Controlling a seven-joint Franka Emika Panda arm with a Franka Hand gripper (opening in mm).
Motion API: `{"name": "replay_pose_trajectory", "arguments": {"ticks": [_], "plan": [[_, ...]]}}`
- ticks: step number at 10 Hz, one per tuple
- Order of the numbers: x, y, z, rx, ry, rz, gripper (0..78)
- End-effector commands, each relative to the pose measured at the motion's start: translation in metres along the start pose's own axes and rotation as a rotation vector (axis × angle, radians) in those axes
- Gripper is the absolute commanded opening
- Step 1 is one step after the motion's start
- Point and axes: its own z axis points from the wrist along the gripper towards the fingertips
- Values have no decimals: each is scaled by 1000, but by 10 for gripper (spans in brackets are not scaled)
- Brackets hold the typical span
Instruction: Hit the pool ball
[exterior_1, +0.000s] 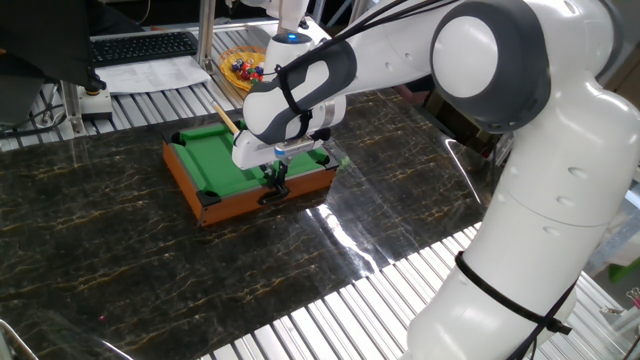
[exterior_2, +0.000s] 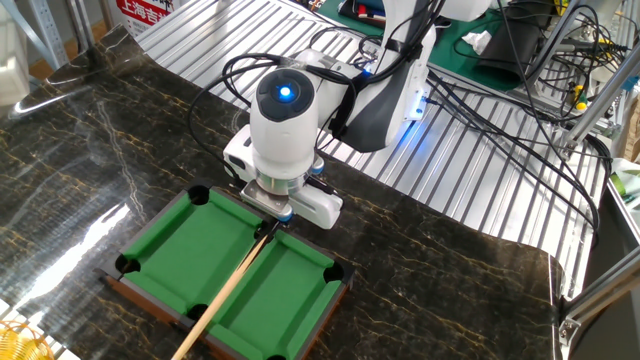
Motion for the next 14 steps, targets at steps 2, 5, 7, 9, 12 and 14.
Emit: {"name": "replay_pose_trajectory", "arguments": {"ticks": [2, 5, 7, 9, 12, 14], "plan": [[-1, 0, -1, -1, -3, -1, 773], [-1, 0, -1, -1, -3, -1, 773], [-1, 0, -1, -1, -3, -1, 773], [-1, 0, -1, -1, -3, -1, 773], [-1, 0, -1, -1, -3, -1, 773], [8, 4, -31, -17, -9, 28, 773]]}}
